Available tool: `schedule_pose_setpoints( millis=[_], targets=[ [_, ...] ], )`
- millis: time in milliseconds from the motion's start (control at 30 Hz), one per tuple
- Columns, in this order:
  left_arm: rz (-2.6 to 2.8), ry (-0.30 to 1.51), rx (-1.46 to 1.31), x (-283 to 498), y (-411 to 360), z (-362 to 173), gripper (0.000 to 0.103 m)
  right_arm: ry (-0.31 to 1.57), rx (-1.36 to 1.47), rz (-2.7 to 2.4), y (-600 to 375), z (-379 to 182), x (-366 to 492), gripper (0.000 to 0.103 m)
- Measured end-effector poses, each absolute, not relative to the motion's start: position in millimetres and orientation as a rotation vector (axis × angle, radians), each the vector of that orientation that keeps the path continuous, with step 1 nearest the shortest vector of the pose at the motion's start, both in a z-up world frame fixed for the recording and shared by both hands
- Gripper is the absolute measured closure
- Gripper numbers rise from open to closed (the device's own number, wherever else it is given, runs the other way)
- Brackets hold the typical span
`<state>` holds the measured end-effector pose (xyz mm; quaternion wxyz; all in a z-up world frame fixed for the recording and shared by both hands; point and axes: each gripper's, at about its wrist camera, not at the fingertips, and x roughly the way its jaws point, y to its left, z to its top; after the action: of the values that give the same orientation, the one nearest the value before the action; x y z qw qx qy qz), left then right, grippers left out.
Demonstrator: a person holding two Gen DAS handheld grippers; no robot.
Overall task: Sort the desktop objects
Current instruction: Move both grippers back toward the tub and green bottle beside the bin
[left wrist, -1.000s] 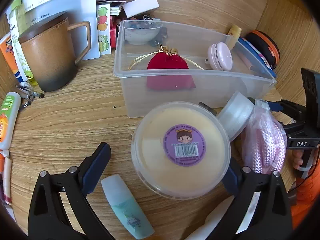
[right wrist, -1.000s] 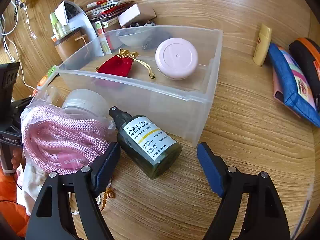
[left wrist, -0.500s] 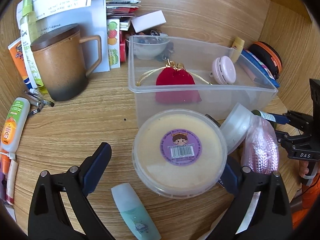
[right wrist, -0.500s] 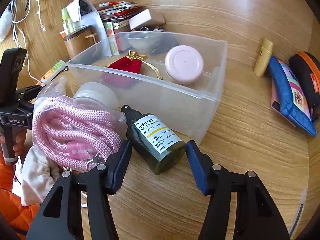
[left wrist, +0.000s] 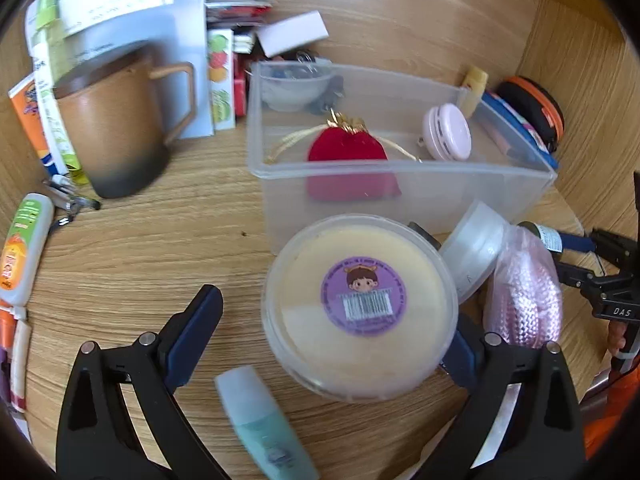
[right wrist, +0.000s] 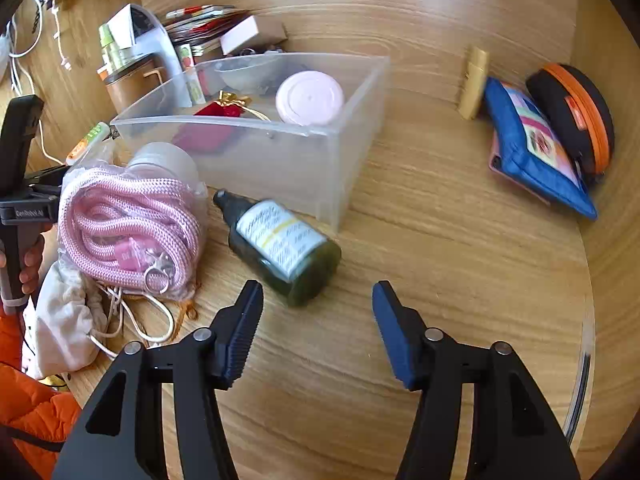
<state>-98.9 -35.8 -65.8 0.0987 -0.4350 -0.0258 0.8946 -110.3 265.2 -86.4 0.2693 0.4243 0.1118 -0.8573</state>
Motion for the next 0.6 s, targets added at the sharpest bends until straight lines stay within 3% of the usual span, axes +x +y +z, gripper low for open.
schedule_pose_setpoints(
  millis=[67, 300, 367, 600],
  targets=[
    [2.649, -0.087, -1.291, -101, -34, -67, 0.004, 0.314, 1.124, -2.298, 258, -86, -113, 0.039],
    [2.703, -0.094, -1.229, -100, -33, -64, 0.004, 0.352, 1.103, -2.244, 237, -94, -122, 0.039],
    [2.710, -0.079, -1.195, -97, -31, -62, 0.016, 0.342, 1.088, -2.251, 237, -94, -124, 0.039],
    [2.710, -0.066, -1.143, -95, -26, -60, 0.034, 0.296, 1.064, -2.267, 245, -86, -122, 0.042]
  ],
)
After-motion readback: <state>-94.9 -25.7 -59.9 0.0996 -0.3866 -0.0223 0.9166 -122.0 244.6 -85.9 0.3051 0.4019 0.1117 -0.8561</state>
